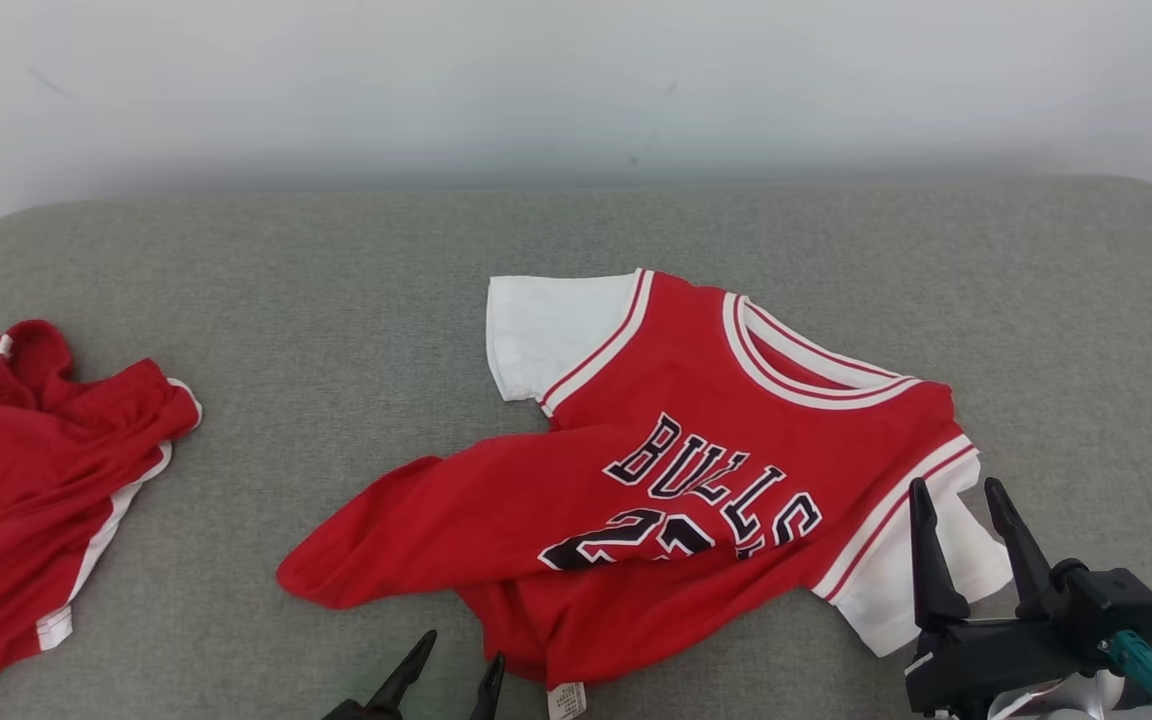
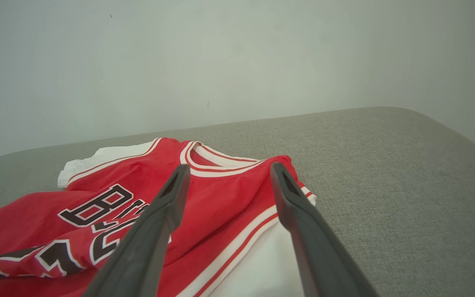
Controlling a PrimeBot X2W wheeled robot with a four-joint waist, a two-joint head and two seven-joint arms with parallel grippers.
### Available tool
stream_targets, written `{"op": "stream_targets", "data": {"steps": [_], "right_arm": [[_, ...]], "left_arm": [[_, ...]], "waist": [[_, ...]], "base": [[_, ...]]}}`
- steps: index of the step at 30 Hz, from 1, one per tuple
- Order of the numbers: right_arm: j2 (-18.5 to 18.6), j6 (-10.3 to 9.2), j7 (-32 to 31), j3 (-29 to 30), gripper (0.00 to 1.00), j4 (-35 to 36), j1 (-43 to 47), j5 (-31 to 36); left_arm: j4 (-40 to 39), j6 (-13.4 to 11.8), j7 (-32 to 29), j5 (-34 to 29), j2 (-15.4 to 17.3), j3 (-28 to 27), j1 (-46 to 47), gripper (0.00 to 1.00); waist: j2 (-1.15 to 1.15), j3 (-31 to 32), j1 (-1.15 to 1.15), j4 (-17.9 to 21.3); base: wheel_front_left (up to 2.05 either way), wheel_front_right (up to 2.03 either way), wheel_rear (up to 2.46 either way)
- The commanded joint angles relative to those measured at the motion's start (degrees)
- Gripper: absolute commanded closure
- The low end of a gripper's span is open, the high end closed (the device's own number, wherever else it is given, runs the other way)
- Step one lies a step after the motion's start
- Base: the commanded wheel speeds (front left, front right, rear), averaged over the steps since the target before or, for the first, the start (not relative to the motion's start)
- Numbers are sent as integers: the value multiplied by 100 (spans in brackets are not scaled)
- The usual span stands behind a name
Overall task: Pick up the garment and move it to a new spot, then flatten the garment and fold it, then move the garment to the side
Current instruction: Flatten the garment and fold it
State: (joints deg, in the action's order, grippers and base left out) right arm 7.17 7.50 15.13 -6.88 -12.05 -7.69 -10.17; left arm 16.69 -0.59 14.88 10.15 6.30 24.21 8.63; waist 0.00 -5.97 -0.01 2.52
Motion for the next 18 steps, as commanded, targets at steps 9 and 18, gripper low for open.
{"op": "stream_targets", "data": {"steps": [9,18], "right_arm": [[42,-2,11,38,0,-3,-107,-58],[-5,-2,11,71,0,-16,-77,-14]], "left_arm": [[457,80,34,66,-140,68,209,0],[875,230,35,217,-244,125,329,100]], "waist": [[0,-184,1,296],[0,-154,1,350]], "base": [[0,0,0],[0,0,0]]}}
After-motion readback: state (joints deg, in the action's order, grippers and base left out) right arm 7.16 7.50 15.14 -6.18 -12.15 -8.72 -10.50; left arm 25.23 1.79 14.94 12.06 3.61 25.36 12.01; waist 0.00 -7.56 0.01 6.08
